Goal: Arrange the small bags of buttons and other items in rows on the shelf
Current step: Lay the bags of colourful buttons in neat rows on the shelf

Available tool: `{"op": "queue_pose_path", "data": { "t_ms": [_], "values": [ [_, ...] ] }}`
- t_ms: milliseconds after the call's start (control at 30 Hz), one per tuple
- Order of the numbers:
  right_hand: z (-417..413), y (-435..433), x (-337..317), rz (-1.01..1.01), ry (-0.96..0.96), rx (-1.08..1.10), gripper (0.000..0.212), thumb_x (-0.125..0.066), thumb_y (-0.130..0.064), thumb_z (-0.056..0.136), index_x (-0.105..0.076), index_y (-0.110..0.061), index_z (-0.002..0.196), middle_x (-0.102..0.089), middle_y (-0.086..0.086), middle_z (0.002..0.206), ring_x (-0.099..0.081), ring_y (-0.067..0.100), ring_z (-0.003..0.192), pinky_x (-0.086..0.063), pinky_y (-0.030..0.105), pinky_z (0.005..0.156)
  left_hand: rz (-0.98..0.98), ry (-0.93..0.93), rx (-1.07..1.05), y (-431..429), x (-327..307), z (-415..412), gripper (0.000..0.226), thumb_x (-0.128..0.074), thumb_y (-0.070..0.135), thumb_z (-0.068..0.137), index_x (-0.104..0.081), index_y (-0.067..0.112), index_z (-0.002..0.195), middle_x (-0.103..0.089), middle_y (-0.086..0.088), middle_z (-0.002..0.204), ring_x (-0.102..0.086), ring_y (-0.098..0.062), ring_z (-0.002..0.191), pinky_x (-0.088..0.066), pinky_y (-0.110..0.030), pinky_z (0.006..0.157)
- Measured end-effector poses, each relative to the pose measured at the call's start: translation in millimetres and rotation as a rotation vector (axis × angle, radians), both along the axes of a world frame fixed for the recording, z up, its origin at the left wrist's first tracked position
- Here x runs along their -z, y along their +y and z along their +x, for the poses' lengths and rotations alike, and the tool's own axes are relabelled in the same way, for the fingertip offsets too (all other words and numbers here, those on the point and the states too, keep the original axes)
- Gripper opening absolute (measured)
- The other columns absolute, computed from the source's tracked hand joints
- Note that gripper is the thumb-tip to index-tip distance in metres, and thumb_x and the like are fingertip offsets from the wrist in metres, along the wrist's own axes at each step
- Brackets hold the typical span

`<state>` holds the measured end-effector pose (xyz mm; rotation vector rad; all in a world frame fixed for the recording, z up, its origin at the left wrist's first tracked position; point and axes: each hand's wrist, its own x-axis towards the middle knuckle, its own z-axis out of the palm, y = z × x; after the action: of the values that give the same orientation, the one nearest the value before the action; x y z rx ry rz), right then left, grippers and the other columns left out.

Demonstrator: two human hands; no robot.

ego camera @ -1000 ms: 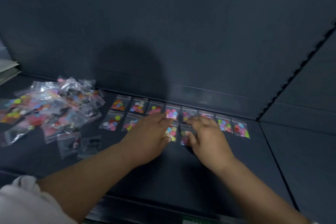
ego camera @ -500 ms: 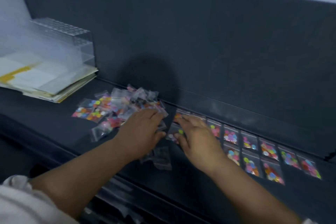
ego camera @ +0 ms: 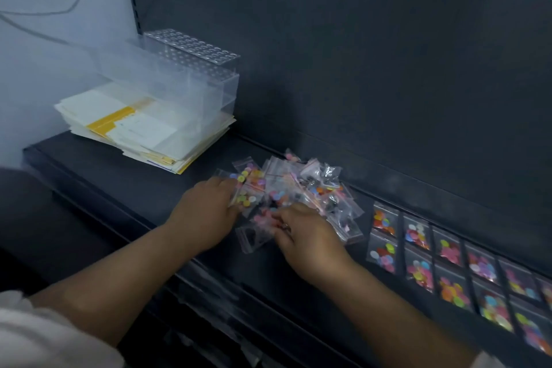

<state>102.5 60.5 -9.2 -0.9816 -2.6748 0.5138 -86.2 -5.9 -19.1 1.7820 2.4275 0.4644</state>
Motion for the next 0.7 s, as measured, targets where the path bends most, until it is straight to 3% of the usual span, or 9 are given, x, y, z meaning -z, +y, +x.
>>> {"op": "queue_pose_path", "data": {
  "t_ms": [133,267,400,500,700],
  "values": [
    [-27,0,2,-0.040,-0.007,0.039,0.025,-0.051,-0.033,0.093,-0.062,-0.015,0.106,-0.056,0.002,0.105,-0.053,0.018,0.097,-0.046,0.030,0.083,-0.013,-0.027,-0.110,4,10,-30,0.034,-0.052,0.036,0.087,-0.057,0.018,0.115,-0.057,-0.009,0.104,-0.054,-0.030,0.099,-0.048,-0.039,0.078],
    [-54,6,-4,-0.033,-0.006,0.075,0.026,-0.052,-0.028,0.091,-0.062,-0.012,0.109,-0.056,0.004,0.107,-0.053,0.020,0.098,-0.045,0.031,0.082,-0.049,0.008,-0.166,11,20,-44,0.037,-0.049,0.044,0.091,-0.061,0.013,0.108,-0.053,-0.011,0.101,-0.050,-0.031,0.098,-0.046,-0.039,0.077],
    [-75,18,-2,-0.021,-0.045,0.112,0.028,-0.050,-0.025,0.093,-0.060,-0.010,0.114,-0.056,0.007,0.115,-0.052,0.022,0.105,-0.043,0.027,0.084,-0.096,0.000,-0.184,19,24,-46,0.047,-0.048,0.052,0.090,-0.062,0.013,0.111,-0.050,-0.012,0.106,-0.046,-0.031,0.105,-0.045,-0.039,0.083],
    [-83,28,3,-0.047,-0.111,0.142,0.038,-0.050,-0.026,0.094,-0.051,-0.016,0.131,-0.049,0.007,0.132,-0.048,0.023,0.119,-0.040,0.028,0.096,-0.104,-0.002,-0.153,23,24,-48,0.050,-0.051,0.056,0.086,-0.059,0.017,0.117,-0.047,-0.009,0.109,-0.044,-0.030,0.108,-0.044,-0.038,0.084],
    [-95,36,5,-0.073,-0.202,0.188,0.050,-0.054,-0.021,0.090,-0.042,-0.022,0.139,-0.042,0.007,0.140,-0.047,0.025,0.123,-0.040,0.030,0.099,-0.138,-0.004,-0.082,25,21,-51,0.059,-0.052,0.056,0.084,-0.041,0.033,0.137,-0.041,-0.006,0.119,-0.039,-0.027,0.115,-0.038,-0.036,0.092]
  ]
}}
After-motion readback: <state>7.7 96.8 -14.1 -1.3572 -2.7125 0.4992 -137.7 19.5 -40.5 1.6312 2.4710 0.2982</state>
